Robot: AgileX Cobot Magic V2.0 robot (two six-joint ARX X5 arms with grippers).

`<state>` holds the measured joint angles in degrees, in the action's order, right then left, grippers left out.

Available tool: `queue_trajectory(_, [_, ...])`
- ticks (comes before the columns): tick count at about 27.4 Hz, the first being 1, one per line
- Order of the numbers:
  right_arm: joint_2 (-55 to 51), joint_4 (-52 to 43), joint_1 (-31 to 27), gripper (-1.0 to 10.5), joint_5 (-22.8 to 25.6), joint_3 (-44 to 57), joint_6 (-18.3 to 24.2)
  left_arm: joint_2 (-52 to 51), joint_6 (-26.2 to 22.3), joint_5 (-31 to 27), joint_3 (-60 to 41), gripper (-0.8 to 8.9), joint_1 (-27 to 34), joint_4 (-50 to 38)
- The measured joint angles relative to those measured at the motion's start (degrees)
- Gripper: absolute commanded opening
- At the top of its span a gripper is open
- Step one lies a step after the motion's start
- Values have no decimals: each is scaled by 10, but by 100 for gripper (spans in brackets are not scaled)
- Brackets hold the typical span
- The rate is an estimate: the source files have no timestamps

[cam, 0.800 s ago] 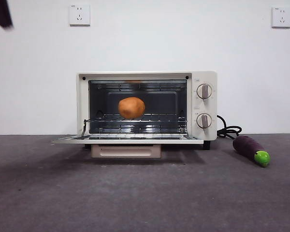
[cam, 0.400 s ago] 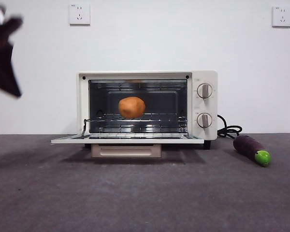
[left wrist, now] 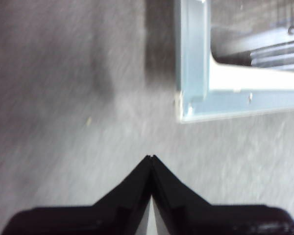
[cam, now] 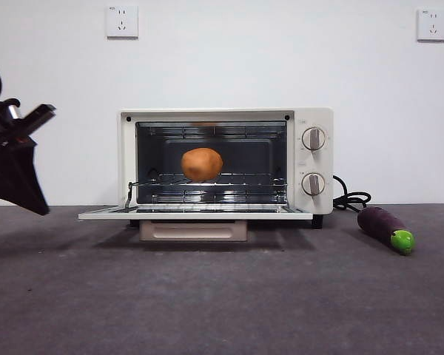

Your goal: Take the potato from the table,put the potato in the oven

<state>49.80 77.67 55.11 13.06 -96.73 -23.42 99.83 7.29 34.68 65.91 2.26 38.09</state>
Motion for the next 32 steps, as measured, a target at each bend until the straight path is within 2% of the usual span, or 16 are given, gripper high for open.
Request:
queue_trajectory(6, [0,0,0,1,7,0,0,15,46,-22,9,-7,-28,-26])
queue_trajectory(10, [0,0,0,1,21,0,-2,42,55,-71,45,-7,-52,-5])
queue_trajectory(15, [0,0,0,1,21,0,-2,70,63,-94,97,-7,-70,19])
queue_trajectory(25, [0,0,0,1,21,0,-11,119,70,-94,128,-7,-73,62])
queue_trajectory(32, [0,0,0,1,33,0,-16,118,72,-51,128,-7,-71,61])
